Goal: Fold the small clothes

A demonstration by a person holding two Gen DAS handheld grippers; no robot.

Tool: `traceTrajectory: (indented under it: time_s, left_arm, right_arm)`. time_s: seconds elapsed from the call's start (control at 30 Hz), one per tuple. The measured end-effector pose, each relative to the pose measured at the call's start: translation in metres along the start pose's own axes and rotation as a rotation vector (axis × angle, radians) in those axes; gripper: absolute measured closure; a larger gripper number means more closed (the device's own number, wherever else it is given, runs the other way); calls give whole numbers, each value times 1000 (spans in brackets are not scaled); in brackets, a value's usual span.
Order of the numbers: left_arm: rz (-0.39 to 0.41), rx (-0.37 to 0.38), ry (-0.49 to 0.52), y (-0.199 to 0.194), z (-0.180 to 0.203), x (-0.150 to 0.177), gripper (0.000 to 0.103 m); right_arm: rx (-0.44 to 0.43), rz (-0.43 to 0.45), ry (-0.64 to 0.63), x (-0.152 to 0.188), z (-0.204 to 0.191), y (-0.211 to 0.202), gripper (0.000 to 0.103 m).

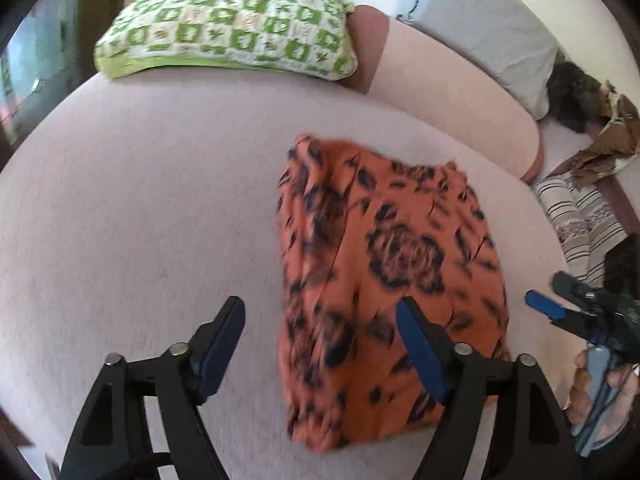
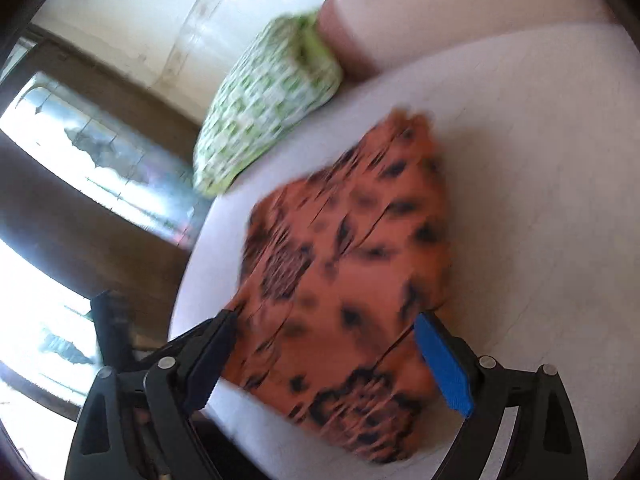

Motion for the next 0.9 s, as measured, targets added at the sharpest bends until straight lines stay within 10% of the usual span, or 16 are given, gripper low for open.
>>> traceTrajectory:
  time_s: [0.23,0.3,0.4,0.67,0.9]
  left_arm:
    - [-114,127,-144,69,-11,-16,26]
    - [-119,143,-113,67,-6,-13,67]
    - [-118,148,-87,57,-2,-15,77]
    - [55,246,35,-5,91,-61,78]
    - [67,247,96,40,165,-87,75]
  right_arm:
    - [39,-104,108,-24,35,78,13]
    - [32,-134,43,-19,22,94,39]
    - [21,-126,35,-24,13,89,65]
    - [-10,18,-96,-83,-13,-1,70]
    - [-11,89,-76,-121,37,-36,70]
Point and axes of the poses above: each gripper's, at about its wrist camera, not at the fingertips, and y roughly the way its jaws point, z to its right, x to its underside, the point moved 7 cm from there along y, roughly the way its jaws point, and after that the axes turned 2 degrees about -x, right-handed, at the moved point
